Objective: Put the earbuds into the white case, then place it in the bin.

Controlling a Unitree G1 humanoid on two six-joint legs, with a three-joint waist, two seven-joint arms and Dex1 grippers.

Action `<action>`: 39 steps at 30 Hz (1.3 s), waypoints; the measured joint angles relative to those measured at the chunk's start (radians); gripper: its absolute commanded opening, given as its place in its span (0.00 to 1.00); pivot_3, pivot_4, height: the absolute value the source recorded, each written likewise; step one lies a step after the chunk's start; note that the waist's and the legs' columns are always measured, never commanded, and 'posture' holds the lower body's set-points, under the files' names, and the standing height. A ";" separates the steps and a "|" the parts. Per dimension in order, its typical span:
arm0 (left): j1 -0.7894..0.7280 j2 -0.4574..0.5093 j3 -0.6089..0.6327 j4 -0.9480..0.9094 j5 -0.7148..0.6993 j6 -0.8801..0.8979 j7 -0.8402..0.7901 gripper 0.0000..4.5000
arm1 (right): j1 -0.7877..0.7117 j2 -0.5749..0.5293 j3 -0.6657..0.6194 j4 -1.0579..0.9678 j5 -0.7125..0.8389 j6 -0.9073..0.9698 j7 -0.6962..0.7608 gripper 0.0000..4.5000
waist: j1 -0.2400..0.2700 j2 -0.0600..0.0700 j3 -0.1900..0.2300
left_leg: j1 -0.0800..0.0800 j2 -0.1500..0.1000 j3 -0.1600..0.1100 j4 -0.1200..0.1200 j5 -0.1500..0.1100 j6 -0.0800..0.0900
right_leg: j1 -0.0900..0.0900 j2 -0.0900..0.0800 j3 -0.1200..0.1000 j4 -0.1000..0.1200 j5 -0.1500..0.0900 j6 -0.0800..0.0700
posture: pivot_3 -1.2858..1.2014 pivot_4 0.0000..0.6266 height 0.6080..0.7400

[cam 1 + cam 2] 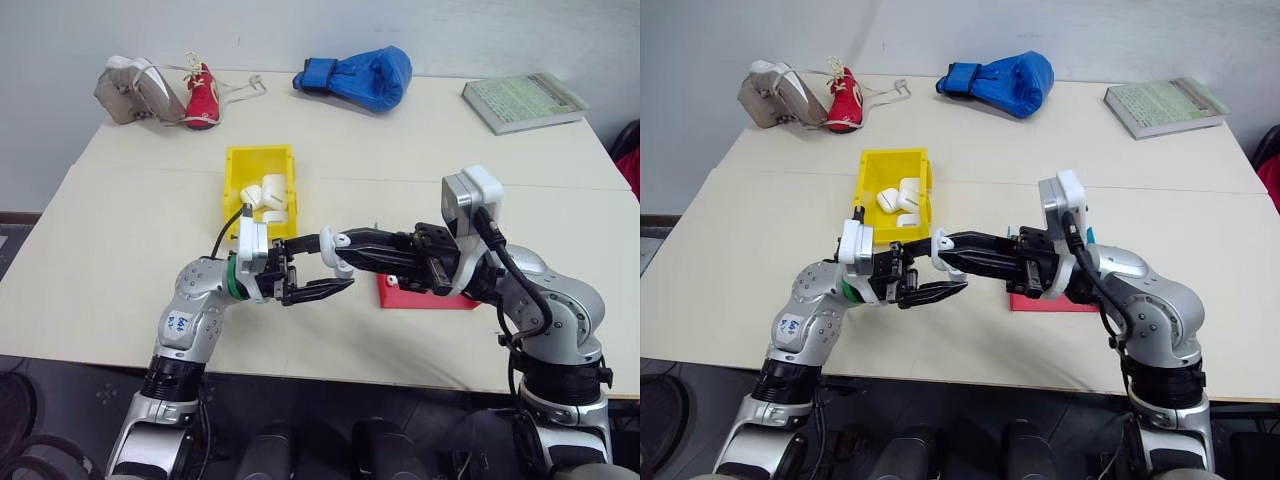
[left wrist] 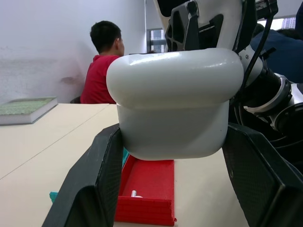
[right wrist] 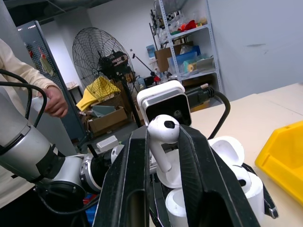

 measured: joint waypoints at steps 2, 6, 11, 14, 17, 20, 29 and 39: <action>0.000 0.000 0.000 0.000 0.000 0.000 0.001 0.61 | 0.008 -0.005 0.007 0.006 -0.009 -0.016 0.003 0.10 | 0.000 0.000 0.000 | 0.000 0.000 0.000 0.000 0.000 0.000 | 0.000 0.000 0.000 0.000 0.000 0.000 | 0.52 0.24 1.00; 0.003 -0.002 0.001 0.000 0.000 0.000 0.002 0.61 | 0.028 -0.029 0.036 0.012 -0.038 -0.056 0.028 0.10 | 0.001 0.000 0.000 | 0.000 0.000 0.000 0.000 0.000 0.000 | 0.000 0.000 0.000 0.000 0.000 0.000 | 0.52 0.24 1.00; 0.006 -0.007 0.001 0.000 0.000 0.000 0.003 0.61 | 0.038 -0.032 0.043 0.026 -0.058 -0.098 0.045 0.10 | 0.001 0.000 0.000 | 0.000 0.000 0.000 0.000 0.000 0.000 | 0.000 0.000 0.000 0.000 0.000 0.000 | 0.52 0.24 1.00; 0.009 -0.010 0.002 -0.001 0.002 0.000 0.005 0.61 | 0.047 -0.044 0.049 0.043 -0.078 -0.121 0.050 0.10 | 0.001 0.000 0.000 | 0.000 0.000 0.000 0.000 0.000 0.000 | 0.000 0.000 0.000 0.000 0.000 0.000 | 0.52 0.24 1.00; 0.010 -0.010 0.002 -0.001 0.004 0.000 0.005 0.61 | 0.062 -0.044 0.057 0.043 -0.085 -0.149 0.053 0.10 | 0.001 0.000 0.000 | 0.000 0.000 0.000 0.000 0.000 0.000 | 0.000 0.000 0.000 0.000 0.000 0.000 | 0.52 0.24 1.00; 0.010 -0.010 0.001 -0.001 0.007 0.000 0.005 0.61 | 0.066 -0.044 0.063 0.049 -0.092 -0.171 0.054 0.10 | 0.001 0.000 0.000 | 0.000 0.000 0.000 0.000 0.000 0.000 | 0.000 0.000 0.000 0.000 0.000 0.000 | 0.52 0.24 1.00; 0.010 -0.014 0.009 0.018 0.016 0.000 0.006 0.61 | 0.082 -0.091 0.077 0.060 -0.119 -0.201 0.065 0.46 | 0.001 0.000 0.000 | 0.000 0.000 0.000 0.000 0.000 0.000 | 0.000 0.000 0.000 0.000 0.000 0.000 | 0.52 0.24 1.00; 0.016 0.088 0.022 -0.001 0.042 0.024 0.011 0.61 | 0.193 -0.321 -0.163 -0.011 0.104 -0.016 0.033 0.58 | 0.006 -0.001 0.000 | 0.000 0.000 0.000 -0.001 0.000 0.001 | 0.002 0.000 0.000 -0.002 0.000 0.000 | 0.52 0.24 1.00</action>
